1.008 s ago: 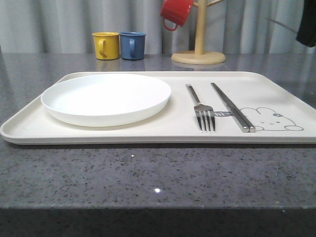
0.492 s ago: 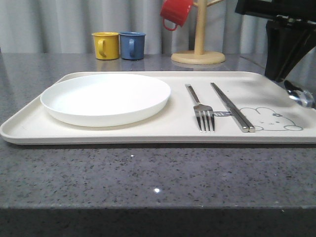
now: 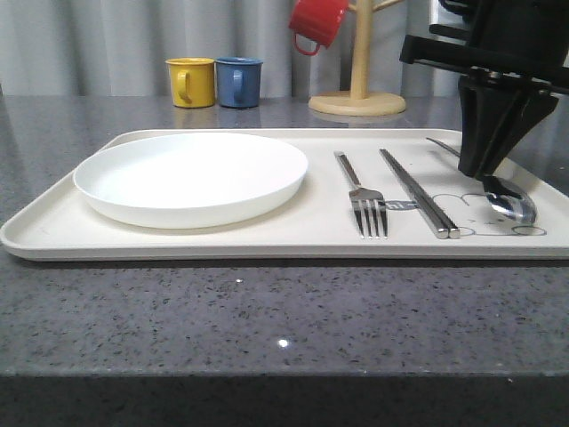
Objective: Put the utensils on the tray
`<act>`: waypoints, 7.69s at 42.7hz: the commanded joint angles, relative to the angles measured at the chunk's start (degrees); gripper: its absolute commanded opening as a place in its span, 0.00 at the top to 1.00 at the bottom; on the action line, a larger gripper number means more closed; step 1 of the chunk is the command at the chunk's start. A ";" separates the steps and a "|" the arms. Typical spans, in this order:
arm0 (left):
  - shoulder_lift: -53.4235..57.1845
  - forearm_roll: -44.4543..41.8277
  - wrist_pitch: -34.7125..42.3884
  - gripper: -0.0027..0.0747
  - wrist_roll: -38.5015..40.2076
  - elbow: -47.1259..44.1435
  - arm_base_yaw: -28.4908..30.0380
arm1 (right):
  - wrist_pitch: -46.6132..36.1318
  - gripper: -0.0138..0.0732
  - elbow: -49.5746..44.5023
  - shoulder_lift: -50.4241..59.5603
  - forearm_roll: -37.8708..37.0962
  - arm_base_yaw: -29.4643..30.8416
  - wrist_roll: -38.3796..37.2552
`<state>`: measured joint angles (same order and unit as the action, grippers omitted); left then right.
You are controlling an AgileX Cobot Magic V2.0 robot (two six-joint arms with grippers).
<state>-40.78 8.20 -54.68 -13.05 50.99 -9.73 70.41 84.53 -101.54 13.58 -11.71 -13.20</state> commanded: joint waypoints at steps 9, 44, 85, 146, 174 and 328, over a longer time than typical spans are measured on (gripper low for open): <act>-0.05 0.76 3.72 0.66 0.60 1.44 -0.49 | 3.83 0.60 1.44 2.58 0.51 0.05 -0.44; -0.05 0.76 3.72 0.66 0.60 1.44 -0.49 | -0.95 0.61 -3.51 23.33 -0.33 0.05 20.20; -0.05 0.76 4.28 0.66 0.60 1.44 -0.49 | -26.30 0.61 -43.49 77.16 -5.20 0.05 22.63; 29.30 -1.60 30.24 0.99 0.60 -29.47 8.13 | -26.00 0.92 -43.49 77.16 -6.38 0.05 22.57; 42.24 -5.26 54.33 0.99 6.25 -51.24 6.22 | -26.00 0.92 -43.49 77.16 -6.38 0.05 22.57; 42.12 -6.97 55.08 0.99 10.76 -52.23 6.22 | -72.71 0.92 -86.14 103.09 -13.07 11.87 8.09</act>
<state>0.20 0.66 -4.40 -2.76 -0.10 -3.07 1.99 -1.55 0.62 1.15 -0.14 -4.85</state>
